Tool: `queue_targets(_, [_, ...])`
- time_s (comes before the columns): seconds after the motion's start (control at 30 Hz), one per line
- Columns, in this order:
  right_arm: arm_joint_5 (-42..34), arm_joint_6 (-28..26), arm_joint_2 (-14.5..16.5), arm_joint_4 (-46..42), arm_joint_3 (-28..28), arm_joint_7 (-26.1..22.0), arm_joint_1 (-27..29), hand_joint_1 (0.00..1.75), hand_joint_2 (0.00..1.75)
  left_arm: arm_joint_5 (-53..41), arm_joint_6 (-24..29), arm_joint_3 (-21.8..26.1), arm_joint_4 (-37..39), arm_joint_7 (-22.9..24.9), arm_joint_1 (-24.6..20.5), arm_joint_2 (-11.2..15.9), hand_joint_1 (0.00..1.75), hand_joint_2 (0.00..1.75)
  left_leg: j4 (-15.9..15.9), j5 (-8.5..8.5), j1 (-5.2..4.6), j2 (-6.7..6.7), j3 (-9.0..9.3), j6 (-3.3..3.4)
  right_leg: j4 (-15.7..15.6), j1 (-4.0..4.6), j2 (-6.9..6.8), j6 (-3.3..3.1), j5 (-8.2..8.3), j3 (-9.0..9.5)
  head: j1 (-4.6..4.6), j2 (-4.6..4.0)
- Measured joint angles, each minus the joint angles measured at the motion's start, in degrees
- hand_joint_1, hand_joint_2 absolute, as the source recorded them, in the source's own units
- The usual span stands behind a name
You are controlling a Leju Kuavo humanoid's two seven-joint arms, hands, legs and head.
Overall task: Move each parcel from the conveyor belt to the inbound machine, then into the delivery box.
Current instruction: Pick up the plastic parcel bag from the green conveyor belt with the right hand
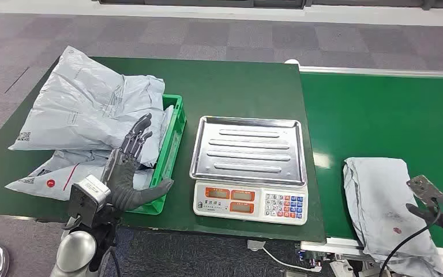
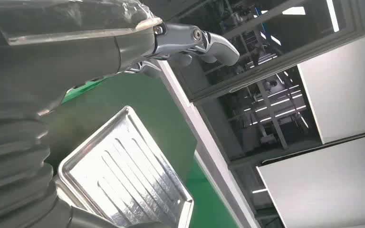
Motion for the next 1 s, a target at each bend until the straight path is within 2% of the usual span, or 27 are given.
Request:
queue_targets(0.1, [0.5, 1.5, -0.4, 0.9, 0.6, 0.2, -0.4, 0.0, 1.75, 0.0, -0.1, -0.1, 0.2, 0.0, -0.1, 0.0, 0.0, 1.75, 0.0, -0.01, 0.0, 0.0, 0.0, 0.01, 0.0, 0.0, 0.0, 0.0, 0.0, 0.0, 0.0, 0.0])
queue_targets(0.47, [0.4, 12.8, -0.9, 1.9, 7.0, -0.3, 0.4, 0.0, 1.75, -0.1, -1.2, -1.8, 1.8, 0.6, -1.8, 0.0, 0.0, 1.75, 0.0, 0.03, 0.0, -0.01, -0.01, 0.09, 0.0, -0.04, -0.07, 0.01, 0.0, 0.01, 0.0, 0.0])
queue_targets(0.57, [-1.0, 16.7, -1.1, 0.7, 10.4, 0.1, 1.8, 0.0, 1.75, -0.1, -1.4, -2.6, 2.4, 0.9, -2.7, 0.0, 0.0, 1.75, 0.0, 0.02, 0.0, -0.01, -0.01, 0.1, 0.0, -0.06, -0.07, 0.01, 0.0, 0.01, 0.0, 0.0])
queue_targets(0.9, [-7.2, 21.1, -2.0, -7.1, 20.7, 3.9, 4.7, 0.0, 1.75, 0.4, -1.5, -4.3, 4.0, 1.4, -4.4, 0.2, 0.0, 1.75, 0.1, -0.03, 0.01, 0.15, 0.13, 0.15, 0.0, 0.04, 0.08, 0.03, 0.01, 0.1, 0.0, 0.0])
queue_targets(1.0, [-8.5, 22.1, -2.4, -8.3, 22.6, 4.7, 4.9, 1.31, 1.75, 0.7, -1.5, -4.4, 4.4, 1.4, -4.6, 0.3, 0.0, 1.75, 0.1, -0.03, 0.01, 0.16, 0.19, 0.16, 0.0, 0.04, 0.09, 0.05, 0.03, 0.17, 0.0, 0.0])
